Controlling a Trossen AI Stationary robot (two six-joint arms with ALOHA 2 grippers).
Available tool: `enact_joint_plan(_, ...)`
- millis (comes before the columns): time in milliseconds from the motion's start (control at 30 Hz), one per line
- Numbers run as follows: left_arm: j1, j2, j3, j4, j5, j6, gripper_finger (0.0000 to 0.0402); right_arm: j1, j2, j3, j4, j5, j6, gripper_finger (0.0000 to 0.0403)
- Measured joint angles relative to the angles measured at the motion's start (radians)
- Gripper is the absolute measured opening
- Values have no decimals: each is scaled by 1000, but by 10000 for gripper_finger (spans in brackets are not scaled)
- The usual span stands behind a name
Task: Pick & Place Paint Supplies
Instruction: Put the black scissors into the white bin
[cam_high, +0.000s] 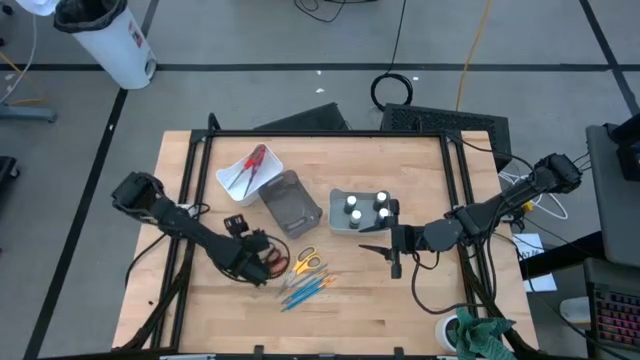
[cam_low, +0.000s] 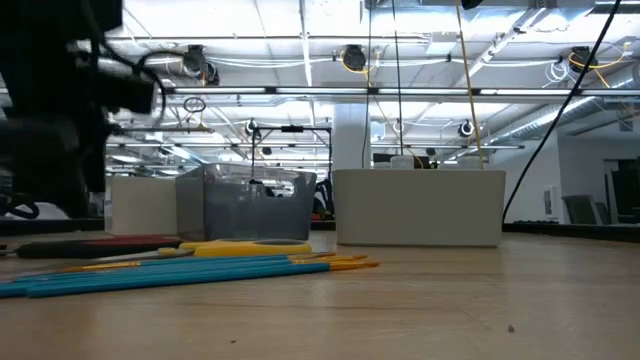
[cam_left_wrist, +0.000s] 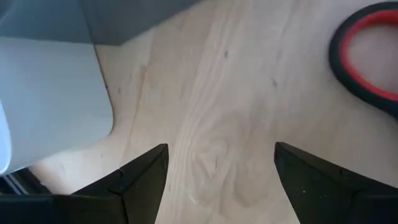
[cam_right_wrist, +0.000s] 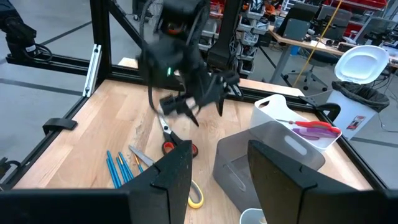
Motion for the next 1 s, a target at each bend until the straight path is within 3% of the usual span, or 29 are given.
enact_joint_plan(167,5,-153,3,30,22,-33,296,0,0,0,0,0,0,146)
enact_joint_plan(333,2,-228,6,293,83,20,296,0,0,0,0,0,0,146)
enact_joint_plan(567,-6,-121,8,614,215,248,296,0,0,0,-1,0,0,146)
enact_joint_plan(733,-5,-15,8,638,312,269,296,0,0,0,-9,0,0,146)
enact_joint_plan(1000,6,78,9,638,326,289,296,0,0,0,-8,0,0,146)
